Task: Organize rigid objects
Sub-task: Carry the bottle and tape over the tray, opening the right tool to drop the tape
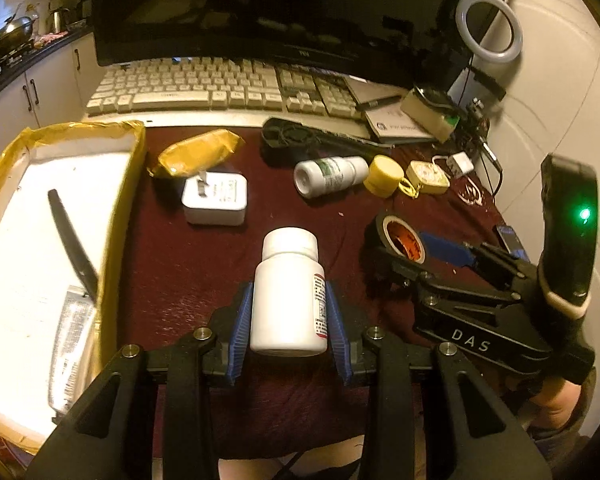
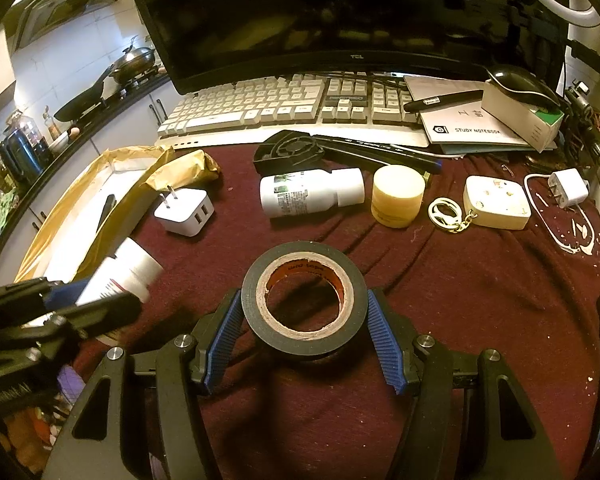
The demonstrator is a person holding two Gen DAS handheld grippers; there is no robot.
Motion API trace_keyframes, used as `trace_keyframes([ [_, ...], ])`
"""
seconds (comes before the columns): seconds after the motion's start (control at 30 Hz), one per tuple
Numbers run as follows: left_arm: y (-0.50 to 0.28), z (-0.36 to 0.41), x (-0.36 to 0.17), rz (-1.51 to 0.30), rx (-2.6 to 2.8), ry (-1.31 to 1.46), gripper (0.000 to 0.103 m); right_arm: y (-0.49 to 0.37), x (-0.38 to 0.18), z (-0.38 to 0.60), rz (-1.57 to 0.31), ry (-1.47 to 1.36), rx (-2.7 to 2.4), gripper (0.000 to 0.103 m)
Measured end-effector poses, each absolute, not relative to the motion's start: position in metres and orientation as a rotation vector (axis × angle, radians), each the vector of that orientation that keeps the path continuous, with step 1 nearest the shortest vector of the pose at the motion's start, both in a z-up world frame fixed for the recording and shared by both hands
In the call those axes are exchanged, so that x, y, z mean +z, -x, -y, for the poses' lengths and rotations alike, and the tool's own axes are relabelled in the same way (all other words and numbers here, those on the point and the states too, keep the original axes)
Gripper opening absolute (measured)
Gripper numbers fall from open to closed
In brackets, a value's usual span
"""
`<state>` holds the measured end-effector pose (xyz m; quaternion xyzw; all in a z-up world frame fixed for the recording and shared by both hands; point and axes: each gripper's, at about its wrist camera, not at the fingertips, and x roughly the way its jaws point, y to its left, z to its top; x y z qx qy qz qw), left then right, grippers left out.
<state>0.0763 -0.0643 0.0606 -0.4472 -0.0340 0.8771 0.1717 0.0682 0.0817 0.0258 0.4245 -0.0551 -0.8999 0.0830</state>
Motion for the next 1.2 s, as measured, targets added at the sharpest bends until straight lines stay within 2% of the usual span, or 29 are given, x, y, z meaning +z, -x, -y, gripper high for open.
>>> trace_keyframes([
  [0.4,-0.082,0.099,0.08,0.169,2.572,1.208,0.033,-0.066,0.031,-0.068,0.125,-1.251,-2.679,0.057],
  [1.2,-0.098,0.211,0.076,0.398,2.765,1.248,0.033,-0.052,0.06,0.01,-0.029,-1.139,-2.538,0.057],
])
